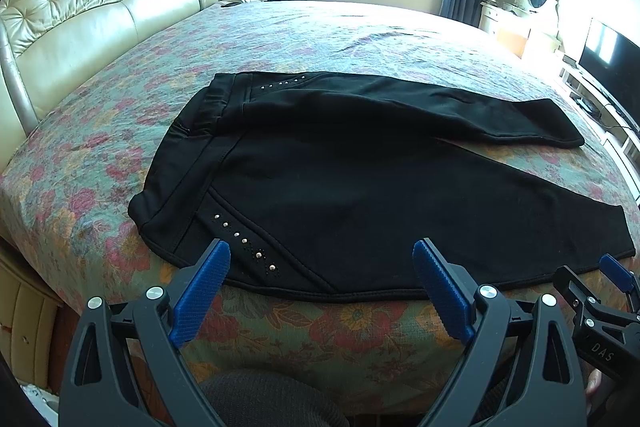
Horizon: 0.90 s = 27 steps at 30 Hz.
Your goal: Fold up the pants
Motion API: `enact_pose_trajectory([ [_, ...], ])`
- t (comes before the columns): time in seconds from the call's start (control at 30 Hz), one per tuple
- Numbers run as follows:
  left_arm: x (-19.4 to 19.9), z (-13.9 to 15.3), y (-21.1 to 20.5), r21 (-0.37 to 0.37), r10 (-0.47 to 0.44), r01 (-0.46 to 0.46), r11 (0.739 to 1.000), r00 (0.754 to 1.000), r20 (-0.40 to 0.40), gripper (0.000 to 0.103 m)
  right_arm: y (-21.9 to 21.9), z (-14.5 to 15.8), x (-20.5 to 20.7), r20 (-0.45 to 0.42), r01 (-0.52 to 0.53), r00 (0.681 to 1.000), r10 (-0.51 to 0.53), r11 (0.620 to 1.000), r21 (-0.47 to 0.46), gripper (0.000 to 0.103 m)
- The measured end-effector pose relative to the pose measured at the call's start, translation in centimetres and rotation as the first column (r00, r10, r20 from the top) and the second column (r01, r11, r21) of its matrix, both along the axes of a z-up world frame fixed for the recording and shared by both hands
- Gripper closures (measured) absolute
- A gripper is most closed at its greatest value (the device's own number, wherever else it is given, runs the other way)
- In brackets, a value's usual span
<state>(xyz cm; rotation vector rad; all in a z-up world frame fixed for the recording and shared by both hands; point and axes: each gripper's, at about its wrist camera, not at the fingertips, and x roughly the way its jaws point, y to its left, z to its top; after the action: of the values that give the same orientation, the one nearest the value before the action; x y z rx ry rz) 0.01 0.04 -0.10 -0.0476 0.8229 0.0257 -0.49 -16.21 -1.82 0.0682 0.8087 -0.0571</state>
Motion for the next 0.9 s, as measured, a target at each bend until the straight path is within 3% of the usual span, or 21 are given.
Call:
enact_pose_trajectory([
  [0.9, -0.04, -0.11, 0.13, -0.002, 0.002, -0.002, 1.000, 1.000, -0.002, 0.011, -0.13, -0.11, -0.08, -0.001, 0.000, 1.000, 0.000, 1.000, 0.000, 0.002],
])
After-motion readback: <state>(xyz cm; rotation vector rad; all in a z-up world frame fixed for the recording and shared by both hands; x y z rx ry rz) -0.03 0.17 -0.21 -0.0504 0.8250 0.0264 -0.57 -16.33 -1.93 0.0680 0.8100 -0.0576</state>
